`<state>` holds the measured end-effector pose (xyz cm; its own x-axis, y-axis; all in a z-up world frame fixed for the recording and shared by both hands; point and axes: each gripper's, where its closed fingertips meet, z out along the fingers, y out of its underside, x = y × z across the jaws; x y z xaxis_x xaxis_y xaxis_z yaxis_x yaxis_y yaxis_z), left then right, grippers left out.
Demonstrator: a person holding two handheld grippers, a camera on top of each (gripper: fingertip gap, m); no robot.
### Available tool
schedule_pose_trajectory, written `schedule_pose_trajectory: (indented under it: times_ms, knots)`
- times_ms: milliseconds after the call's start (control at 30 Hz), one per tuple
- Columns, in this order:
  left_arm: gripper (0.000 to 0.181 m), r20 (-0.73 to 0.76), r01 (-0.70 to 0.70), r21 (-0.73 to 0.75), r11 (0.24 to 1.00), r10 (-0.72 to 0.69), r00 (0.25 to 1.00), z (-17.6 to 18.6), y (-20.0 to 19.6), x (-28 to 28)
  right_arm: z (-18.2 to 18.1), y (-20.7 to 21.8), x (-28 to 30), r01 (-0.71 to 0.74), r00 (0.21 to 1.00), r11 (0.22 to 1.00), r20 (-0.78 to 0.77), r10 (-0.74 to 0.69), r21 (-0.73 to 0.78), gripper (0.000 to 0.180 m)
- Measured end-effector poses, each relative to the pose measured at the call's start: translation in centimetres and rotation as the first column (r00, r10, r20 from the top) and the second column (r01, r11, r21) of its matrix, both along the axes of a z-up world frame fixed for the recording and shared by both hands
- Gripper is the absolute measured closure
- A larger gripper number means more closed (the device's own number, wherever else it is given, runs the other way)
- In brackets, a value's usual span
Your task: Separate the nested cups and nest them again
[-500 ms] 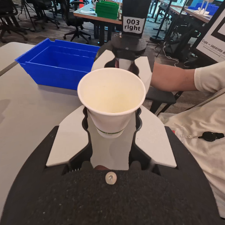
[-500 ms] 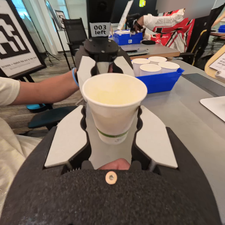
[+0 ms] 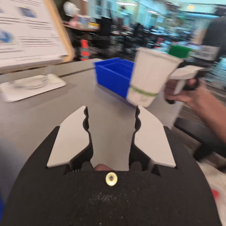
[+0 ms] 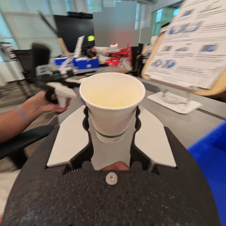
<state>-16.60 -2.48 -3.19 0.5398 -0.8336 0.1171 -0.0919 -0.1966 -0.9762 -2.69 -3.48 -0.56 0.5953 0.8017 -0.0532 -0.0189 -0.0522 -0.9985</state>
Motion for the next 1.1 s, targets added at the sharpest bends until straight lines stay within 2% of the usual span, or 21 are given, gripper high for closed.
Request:
schedule_pose_trajectory:
  times_ms: [67, 133, 233, 333, 400, 533, 733, 867, 1033, 1100]
  knots:
    - [0.11, 0.007, -0.262, 0.047, 0.964, 0.262, 0.965, -1.3, 1.1, -3.3, 0.9, 1.1, 4.1, 0.204, 0.979, 0.979, -0.025, -0.203, 0.021, 0.105]
    - [0.111, -0.013, -0.488, 0.097, 0.867, 0.492, 0.871, -2.1, 1.8, -6.7, 2.0, 2.6, 8.8, 0.429, 0.903, 0.902, -0.039, -0.428, 0.045, 0.105]
    - [0.115, 0.021, -0.615, 0.109, 0.781, 0.617, 0.787, -2.2, 1.7, -9.0, 2.2, 5.0, 15.0, 0.679, 0.734, 0.734, -0.037, -0.678, 0.013, 0.105]
    - [0.117, 0.039, -0.644, 0.102, 0.758, 0.644, 0.764, -2.5, 1.8, -9.3, 0.3, 8.0, 18.8, 0.802, 0.597, 0.597, 0.022, -0.802, -0.024, 0.106]
    - [0.118, 0.034, -0.639, 0.102, 0.762, 0.639, 0.768, -2.8, 1.8, -9.0, -1.6, 10.3, 20.1, 0.839, 0.543, 0.54, 0.061, -0.837, -0.064, 0.106]
    - [0.119, -0.007, -0.62, 0.111, 0.776, 0.625, 0.781, -4.3, 1.6, -8.1, -5.0, 14.9, 20.7, 0.841, 0.536, 0.514, 0.137, -0.833, -0.17, 0.105]
    - [0.121, -0.048, -0.588, 0.12, 0.8, 0.596, 0.802, -5.6, 1.4, -6.9, -7.6, 19.5, 22.1, 0.882, 0.468, 0.432, 0.26, -0.844, -0.186, 0.105]
    - [0.121, -0.056, -0.577, 0.114, 0.809, 0.585, 0.809, -5.9, 1.5, -6.7, -9.7, 20.2, 22.0, 0.876, 0.479, 0.426, 0.314, -0.819, -0.227, 0.105]
    - [0.12, -0.078, -0.563, 0.106, 0.82, 0.571, 0.817, -6.5, 1.6, -6.4, -10.9, 19.0, 21.8, 0.882, 0.469, 0.406, 0.374, -0.8, -0.238, 0.104]
    - [0.119, -0.089, -0.557, 0.096, 0.825, 0.564, 0.821, -6.9, 1.5, -6.1, -11.8, 18.3, 21.3, 0.869, 0.493, 0.411, 0.424, -0.76, -0.275, 0.112]
